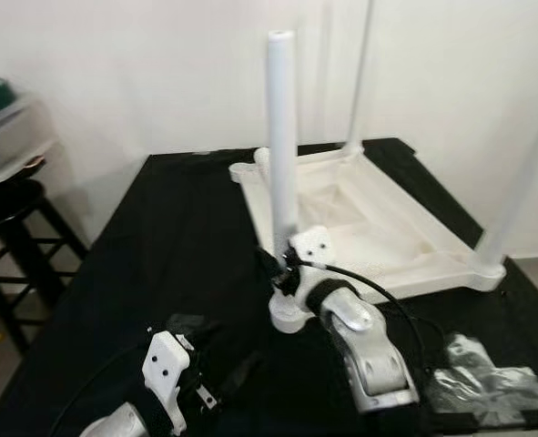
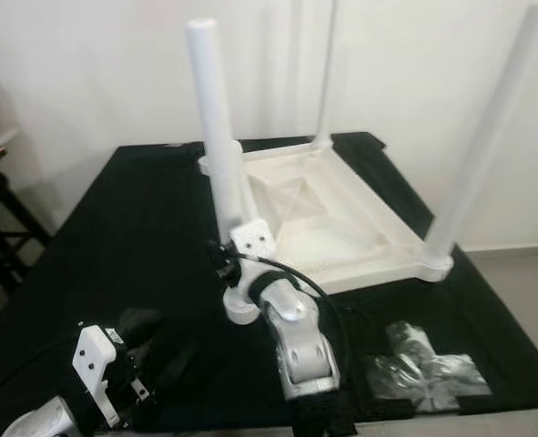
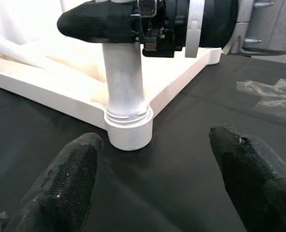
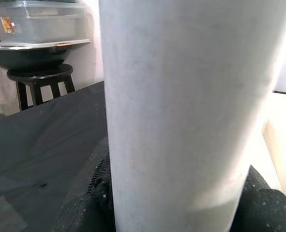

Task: Building children table

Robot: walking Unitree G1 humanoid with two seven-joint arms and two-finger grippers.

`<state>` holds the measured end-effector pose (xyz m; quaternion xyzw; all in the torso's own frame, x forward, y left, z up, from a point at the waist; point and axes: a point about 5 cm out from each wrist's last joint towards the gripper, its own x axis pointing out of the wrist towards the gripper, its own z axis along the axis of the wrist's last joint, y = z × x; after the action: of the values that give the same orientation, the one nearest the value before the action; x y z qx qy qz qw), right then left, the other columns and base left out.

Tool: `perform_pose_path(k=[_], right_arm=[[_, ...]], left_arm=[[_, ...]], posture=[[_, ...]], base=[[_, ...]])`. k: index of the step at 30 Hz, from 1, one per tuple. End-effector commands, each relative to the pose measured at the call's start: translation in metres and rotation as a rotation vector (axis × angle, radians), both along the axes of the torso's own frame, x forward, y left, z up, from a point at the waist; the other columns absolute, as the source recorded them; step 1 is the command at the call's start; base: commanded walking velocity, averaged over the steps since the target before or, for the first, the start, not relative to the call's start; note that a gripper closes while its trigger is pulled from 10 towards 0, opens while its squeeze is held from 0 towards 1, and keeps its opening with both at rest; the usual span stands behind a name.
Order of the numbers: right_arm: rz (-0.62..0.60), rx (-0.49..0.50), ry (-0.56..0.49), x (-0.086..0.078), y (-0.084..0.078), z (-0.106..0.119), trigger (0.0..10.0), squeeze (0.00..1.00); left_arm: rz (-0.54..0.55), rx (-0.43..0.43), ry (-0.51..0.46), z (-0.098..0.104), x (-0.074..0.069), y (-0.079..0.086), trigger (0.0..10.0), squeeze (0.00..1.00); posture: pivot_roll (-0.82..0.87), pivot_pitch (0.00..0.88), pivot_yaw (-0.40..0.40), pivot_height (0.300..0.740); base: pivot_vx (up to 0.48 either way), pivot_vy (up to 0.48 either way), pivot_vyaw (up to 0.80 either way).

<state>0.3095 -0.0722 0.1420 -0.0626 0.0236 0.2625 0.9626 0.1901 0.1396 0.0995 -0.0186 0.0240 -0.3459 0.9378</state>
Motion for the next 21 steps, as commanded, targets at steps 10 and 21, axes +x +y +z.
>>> perform_pose_path(k=[10,21], right_arm=[[0.359,-0.001,0.000,0.012,0.010,0.016,10.0,1.00],[0.601,-0.164,0.065,0.050,-0.018,0.020,0.0,0.00]], left_arm=[[0.042,0.008,0.010,-0.003,0.003,0.003,10.0,0.00],[0.044,0.009,0.005,-0.003,0.005,0.001,10.0,0.00]], posture=[[-0.05,0.030,0.035,0.740],[-0.04,0.027,0.027,0.740]], base=[[0.000,0.000,0.00],[0.000,0.000,0.00]])
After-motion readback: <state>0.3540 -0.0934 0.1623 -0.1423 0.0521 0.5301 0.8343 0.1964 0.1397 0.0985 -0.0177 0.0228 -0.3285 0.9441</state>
